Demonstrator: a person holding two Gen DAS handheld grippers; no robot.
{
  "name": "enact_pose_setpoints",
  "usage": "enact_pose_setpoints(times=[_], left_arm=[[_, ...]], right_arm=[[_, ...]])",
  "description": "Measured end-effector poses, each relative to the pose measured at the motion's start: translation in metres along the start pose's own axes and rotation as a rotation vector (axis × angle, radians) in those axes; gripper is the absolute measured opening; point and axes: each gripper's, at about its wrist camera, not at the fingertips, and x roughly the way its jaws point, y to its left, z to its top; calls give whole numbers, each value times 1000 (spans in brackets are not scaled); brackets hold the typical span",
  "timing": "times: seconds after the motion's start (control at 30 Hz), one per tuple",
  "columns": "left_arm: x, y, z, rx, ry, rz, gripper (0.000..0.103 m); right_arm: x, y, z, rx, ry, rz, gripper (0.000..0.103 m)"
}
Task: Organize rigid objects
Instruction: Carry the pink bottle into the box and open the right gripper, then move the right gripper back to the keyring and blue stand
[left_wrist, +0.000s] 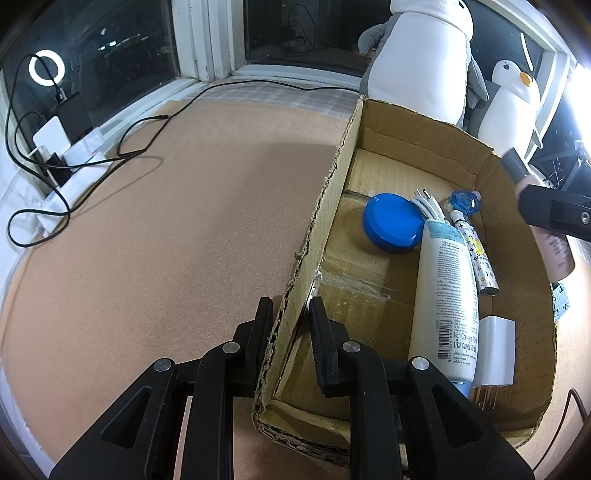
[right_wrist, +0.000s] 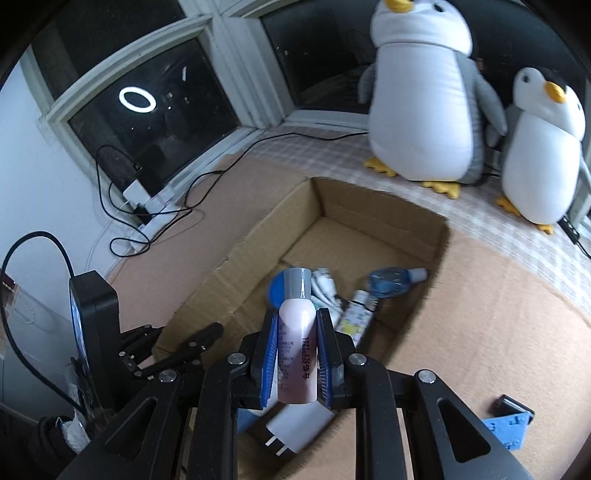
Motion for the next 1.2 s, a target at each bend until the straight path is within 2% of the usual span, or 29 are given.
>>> enact_pose_setpoints(times=[0.37,0.77,0.8,0.87,0.9,1.03,1.2], left_arm=[[0,0,0,0,-1,0,18],[0,0,0,0,-1,0,18],[0,0,-1,0,-1,0,18],[1,0,0,0,-1,0,18],[1,0,0,0,-2,0,18],[1,-1,0,0,-3,2,18],[1,-2,0,1,-3,2,18]], right_arm=[[19,20,6,-27,22,15,18],[29,24,6,-31,41,24,19],[29,23,6,-31,40,21,21],[27,22,7,-22,26,9,41],[26,21,7,-20,18,4,44],[23,17,6,-9,12,-5,46],[17,14,4,-2,4,-17,52]])
